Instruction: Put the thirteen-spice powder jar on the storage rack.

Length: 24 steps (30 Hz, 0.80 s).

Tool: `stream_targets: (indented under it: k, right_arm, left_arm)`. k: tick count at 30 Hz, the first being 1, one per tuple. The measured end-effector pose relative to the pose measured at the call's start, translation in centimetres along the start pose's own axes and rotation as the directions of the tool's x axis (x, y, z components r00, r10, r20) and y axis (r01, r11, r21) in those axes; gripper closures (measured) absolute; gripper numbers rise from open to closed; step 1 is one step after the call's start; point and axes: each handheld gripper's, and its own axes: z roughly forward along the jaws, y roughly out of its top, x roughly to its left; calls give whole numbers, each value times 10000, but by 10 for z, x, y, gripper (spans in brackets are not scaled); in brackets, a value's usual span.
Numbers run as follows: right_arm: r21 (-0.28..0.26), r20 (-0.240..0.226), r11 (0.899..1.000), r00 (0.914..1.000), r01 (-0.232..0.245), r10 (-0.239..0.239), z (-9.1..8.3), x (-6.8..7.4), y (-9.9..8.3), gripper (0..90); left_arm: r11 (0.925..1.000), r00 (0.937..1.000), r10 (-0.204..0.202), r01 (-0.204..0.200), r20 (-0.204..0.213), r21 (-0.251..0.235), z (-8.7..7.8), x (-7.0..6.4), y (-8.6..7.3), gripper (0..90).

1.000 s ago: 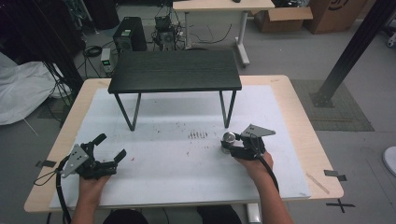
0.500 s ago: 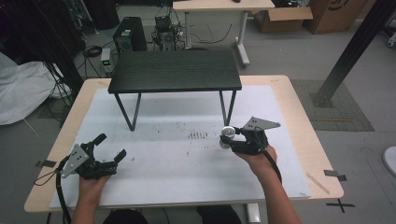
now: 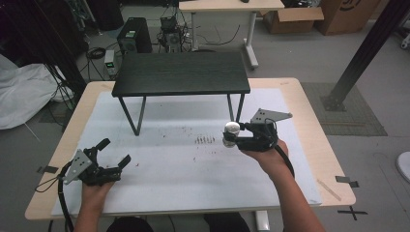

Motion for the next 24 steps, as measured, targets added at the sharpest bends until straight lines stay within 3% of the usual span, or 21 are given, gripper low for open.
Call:
stream_targets:
  k: [24]
  right_arm:
    - [-168,-697,9984,9961,531,-542,3,6,67,489]
  left_arm:
    - [10000,10000,-27,27,5,-11,0,0,0,3]
